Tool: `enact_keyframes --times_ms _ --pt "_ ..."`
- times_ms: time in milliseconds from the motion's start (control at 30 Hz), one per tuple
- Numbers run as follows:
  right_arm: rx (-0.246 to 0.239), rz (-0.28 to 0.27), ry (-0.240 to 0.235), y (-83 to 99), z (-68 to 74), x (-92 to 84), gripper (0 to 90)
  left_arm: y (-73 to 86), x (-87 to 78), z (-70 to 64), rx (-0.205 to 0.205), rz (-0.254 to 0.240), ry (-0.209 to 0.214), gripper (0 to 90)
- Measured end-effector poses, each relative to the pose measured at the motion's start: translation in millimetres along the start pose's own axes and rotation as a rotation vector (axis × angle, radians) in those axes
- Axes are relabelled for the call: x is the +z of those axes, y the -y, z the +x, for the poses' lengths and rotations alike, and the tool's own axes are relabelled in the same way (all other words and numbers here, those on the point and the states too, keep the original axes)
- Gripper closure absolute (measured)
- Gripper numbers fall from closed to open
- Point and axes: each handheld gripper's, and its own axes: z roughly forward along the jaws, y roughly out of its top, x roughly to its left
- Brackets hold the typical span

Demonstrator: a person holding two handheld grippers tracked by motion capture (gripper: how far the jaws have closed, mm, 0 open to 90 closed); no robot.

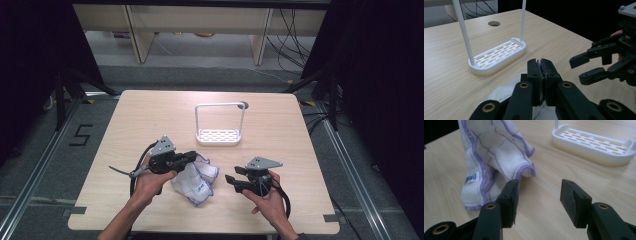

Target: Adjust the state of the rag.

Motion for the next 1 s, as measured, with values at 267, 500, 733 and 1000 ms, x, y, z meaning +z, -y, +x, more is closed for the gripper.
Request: enact_keyframes --times_ms 267,500,733,1000 --pt "-0.023 0.021 -0.059 -11.0 11.7 27.8 58.5 0.6 -3.0 -1.9 -0.041 0.017 -0.008 85.6" --pt "-0.144 0.025 -0.056 -22.0 12.1 36.1 87.5 1.6 -16.5 7.3 -0.073 -0.007 -0.009 85.8" --pt "-0.159 -0.004 -0.050 -35.5 5.2 -4.7 88.1 8.0 -42.9 14.7 -0.177 -0.064 0.035 85.9" --pt "-0.111 -0.005 0.009 -39.6 -22.1 -48.8 88.1 33.5 -36.7 19.3 -0.180 -0.009 0.020 86.0"
